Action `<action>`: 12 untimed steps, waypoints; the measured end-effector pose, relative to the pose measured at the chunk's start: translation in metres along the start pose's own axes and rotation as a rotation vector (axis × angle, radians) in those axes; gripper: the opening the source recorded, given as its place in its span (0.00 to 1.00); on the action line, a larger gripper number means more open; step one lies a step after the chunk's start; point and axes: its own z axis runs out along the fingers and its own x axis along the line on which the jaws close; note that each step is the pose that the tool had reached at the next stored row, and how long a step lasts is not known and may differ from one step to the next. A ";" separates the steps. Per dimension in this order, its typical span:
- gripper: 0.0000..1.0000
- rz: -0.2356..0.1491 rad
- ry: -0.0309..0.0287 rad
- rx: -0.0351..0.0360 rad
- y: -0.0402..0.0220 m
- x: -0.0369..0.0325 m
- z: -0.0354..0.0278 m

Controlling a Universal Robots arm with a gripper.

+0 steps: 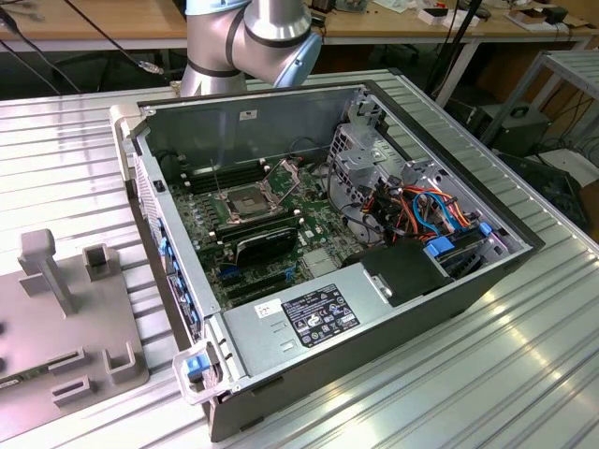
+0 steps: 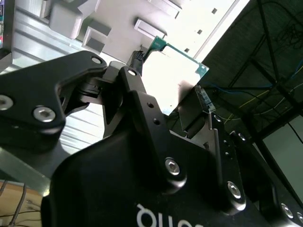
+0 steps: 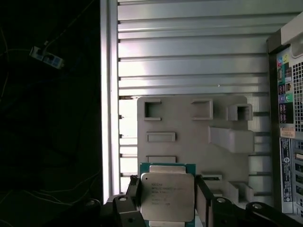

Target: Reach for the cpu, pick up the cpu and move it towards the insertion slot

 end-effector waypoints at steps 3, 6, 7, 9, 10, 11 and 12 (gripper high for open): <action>0.55 0.000 0.0001 0.0000 0.0001 -0.0035 -0.0001; 0.55 0.000 -0.0001 -0.0001 0.0002 -0.0085 -0.0003; 0.55 0.000 0.0000 -0.0001 0.0002 -0.0097 -0.0003; 0.55 0.000 0.0000 0.0000 0.0003 -0.0131 -0.0005; 0.55 0.000 0.0000 0.0000 0.0003 -0.0143 -0.0005; 0.55 0.000 0.0000 0.0000 0.0003 -0.0151 -0.0006; 0.55 0.000 0.0001 0.0000 0.0003 -0.0172 -0.0007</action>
